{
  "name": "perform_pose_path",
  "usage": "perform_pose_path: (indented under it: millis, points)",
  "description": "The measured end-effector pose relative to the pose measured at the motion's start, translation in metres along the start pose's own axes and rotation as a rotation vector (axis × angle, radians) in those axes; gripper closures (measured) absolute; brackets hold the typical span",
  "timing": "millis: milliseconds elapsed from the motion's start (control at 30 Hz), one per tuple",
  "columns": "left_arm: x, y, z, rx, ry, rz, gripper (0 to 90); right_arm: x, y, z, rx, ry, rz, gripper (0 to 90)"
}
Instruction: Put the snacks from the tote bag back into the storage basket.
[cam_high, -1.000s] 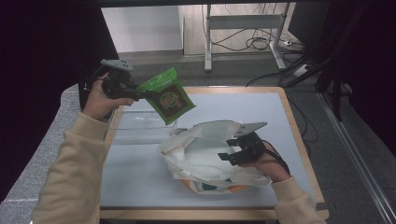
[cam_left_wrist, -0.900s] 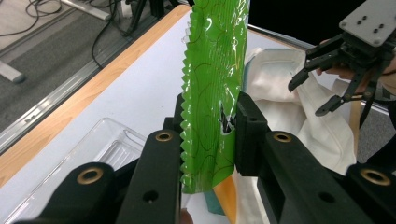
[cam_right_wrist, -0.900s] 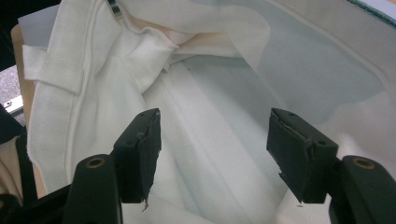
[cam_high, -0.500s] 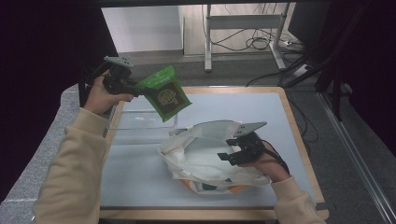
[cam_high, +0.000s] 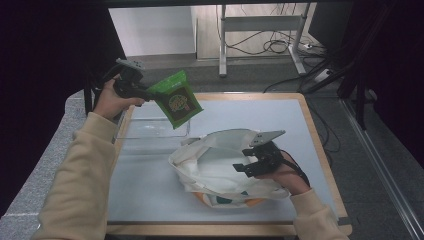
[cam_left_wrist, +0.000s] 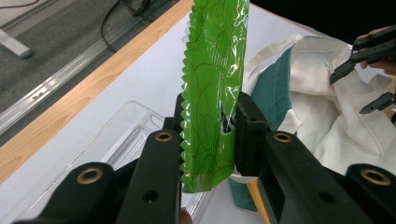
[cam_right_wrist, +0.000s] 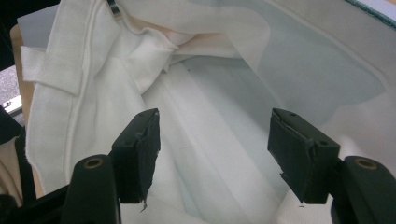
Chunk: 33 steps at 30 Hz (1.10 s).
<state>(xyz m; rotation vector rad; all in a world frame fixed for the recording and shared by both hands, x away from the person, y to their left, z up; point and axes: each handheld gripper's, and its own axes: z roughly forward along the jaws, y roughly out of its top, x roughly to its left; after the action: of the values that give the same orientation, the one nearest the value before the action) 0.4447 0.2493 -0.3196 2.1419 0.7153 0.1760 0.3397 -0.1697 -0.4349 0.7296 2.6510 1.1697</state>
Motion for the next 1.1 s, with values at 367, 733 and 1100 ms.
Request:
perform_pose_path:
  millis: [367, 733, 1100]
  points:
    - [0.014, -0.006, -0.001, 0.029, 0.029, -0.020, 75.0, 0.001, 0.000, 0.002, 0.005, 0.001, 0.000, 34.1]
    - [0.032, -0.011, 0.007, 0.040, 0.022, -0.018, 75.0, 0.000, 0.000, 0.004, 0.013, 0.001, 0.002, 33.6]
    - [0.058, -0.019, 0.022, 0.054, 0.011, -0.028, 75.1, -0.001, -0.002, 0.008, 0.026, 0.000, 0.004, 33.2]
